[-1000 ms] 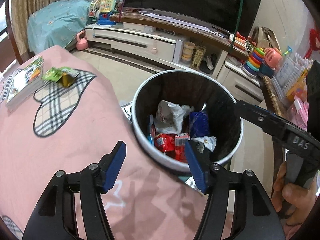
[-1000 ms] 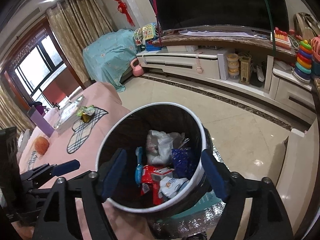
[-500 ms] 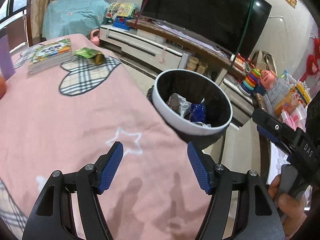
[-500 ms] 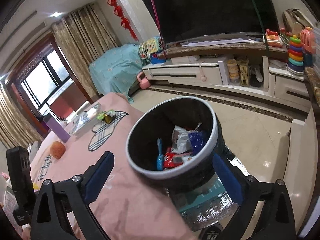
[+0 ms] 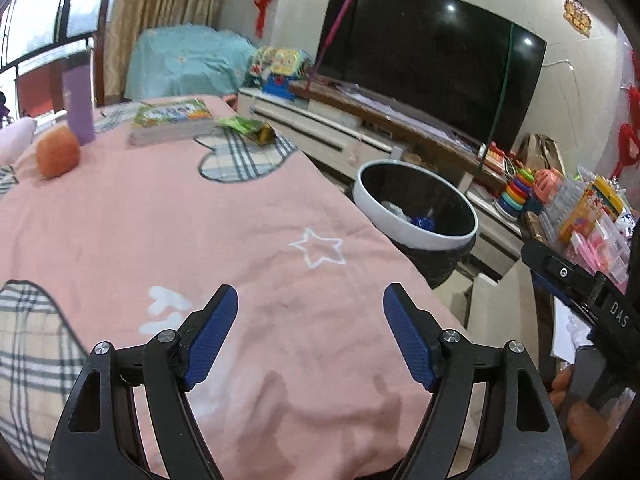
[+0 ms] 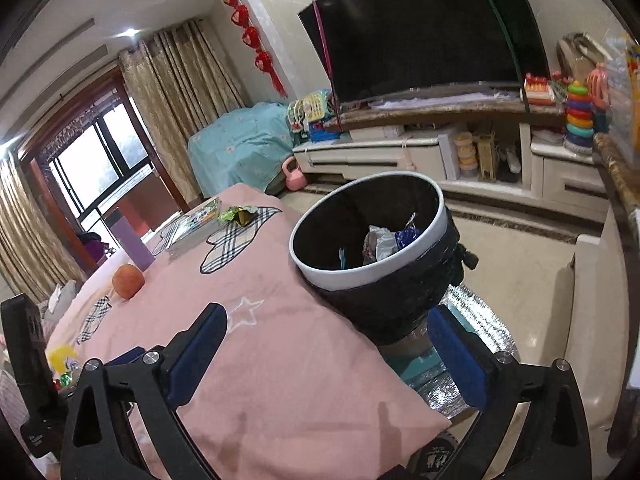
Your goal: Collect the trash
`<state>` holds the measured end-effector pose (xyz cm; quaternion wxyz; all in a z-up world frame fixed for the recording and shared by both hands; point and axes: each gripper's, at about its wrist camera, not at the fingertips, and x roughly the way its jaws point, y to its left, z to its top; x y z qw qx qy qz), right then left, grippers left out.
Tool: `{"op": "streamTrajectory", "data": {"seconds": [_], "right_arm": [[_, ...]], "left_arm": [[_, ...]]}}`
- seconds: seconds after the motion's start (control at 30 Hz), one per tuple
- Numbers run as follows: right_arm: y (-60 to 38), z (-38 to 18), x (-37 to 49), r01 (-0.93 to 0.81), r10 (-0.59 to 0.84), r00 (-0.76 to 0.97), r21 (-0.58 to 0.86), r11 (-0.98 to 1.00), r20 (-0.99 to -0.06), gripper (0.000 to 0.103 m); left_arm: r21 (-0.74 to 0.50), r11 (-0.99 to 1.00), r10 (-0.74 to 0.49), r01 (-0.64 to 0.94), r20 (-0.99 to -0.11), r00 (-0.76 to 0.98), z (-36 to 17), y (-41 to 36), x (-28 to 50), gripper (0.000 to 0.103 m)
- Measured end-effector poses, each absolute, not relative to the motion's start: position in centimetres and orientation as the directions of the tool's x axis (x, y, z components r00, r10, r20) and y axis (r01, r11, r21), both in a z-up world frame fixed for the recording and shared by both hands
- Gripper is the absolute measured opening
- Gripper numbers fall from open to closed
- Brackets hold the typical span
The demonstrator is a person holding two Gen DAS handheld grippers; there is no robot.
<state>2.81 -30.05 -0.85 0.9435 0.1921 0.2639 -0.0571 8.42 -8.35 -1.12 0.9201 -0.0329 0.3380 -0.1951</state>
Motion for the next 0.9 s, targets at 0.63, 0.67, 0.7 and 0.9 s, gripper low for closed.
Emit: {"op": "streamTrajectory", "data": {"seconds": [0.63,0.67,0.7,0.9], "right_arm": [[-23.7,1.7,0.4,0.31,-0.28,0.901,0.038,0.95,-0.332,0.103],[-23.5,1.5,0.5,0.31,-0.282,0.9,0.033,0.95,-0.333,0.103],[-23.4,1.4,0.4,0.311,-0.285,0.899,0.028,0.95,-0.332,0.103],[-22.8,1.1,0.4,0.307,-0.285,0.899,0.014,0.952,-0.333,0.103]], "left_arm": [[-0.044,0.988,-0.151,0.146,-0.387,0.91,0.1,-4.6,3.6,0.103],[-0.042,0.989,-0.148,0.143,-0.39,0.909,0.0,-4.5,3.5,0.103],[-0.037,0.99,-0.141,0.137,-0.391,0.909,-0.1,-4.4,3.4,0.103],[-0.027,0.993,-0.115,0.114,-0.392,0.913,-0.4,-3.8,2.6,0.103]]}}
